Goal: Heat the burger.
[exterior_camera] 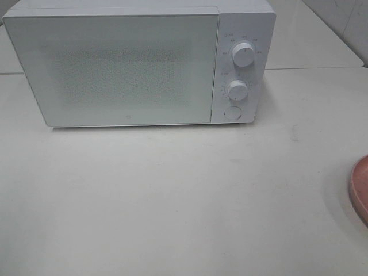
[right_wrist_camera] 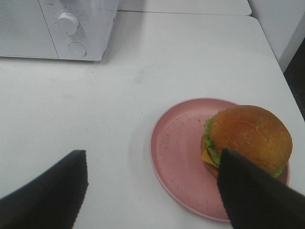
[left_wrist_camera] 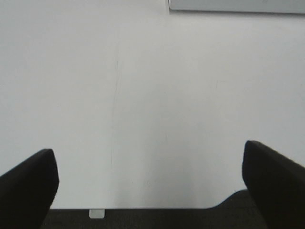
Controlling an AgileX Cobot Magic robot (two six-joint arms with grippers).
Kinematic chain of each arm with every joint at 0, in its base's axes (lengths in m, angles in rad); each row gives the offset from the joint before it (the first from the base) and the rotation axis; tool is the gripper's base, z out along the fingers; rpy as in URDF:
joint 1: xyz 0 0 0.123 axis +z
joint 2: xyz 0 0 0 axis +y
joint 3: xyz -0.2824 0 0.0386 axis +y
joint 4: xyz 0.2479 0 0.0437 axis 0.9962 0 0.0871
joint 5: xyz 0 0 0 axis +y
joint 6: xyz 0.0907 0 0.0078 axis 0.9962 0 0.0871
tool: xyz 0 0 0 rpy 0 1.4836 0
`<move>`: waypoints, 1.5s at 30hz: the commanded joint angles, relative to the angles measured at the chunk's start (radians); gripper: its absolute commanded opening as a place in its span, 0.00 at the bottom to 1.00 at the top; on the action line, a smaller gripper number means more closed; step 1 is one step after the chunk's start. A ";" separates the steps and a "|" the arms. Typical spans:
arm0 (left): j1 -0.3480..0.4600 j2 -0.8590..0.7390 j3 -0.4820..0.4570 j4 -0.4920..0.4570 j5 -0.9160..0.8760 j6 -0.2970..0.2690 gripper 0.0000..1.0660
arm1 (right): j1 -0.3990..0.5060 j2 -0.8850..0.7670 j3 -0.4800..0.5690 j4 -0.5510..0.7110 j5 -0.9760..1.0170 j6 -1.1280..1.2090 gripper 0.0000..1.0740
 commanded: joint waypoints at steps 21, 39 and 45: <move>0.005 -0.247 0.003 -0.005 -0.013 0.002 0.95 | -0.006 -0.026 0.003 0.000 -0.007 -0.013 0.69; 0.005 -0.246 0.003 -0.005 -0.013 0.002 0.95 | -0.006 -0.026 0.003 0.000 -0.007 -0.013 0.69; 0.005 -0.246 0.003 -0.005 -0.013 0.002 0.95 | -0.006 -0.026 0.003 0.000 -0.007 -0.013 0.69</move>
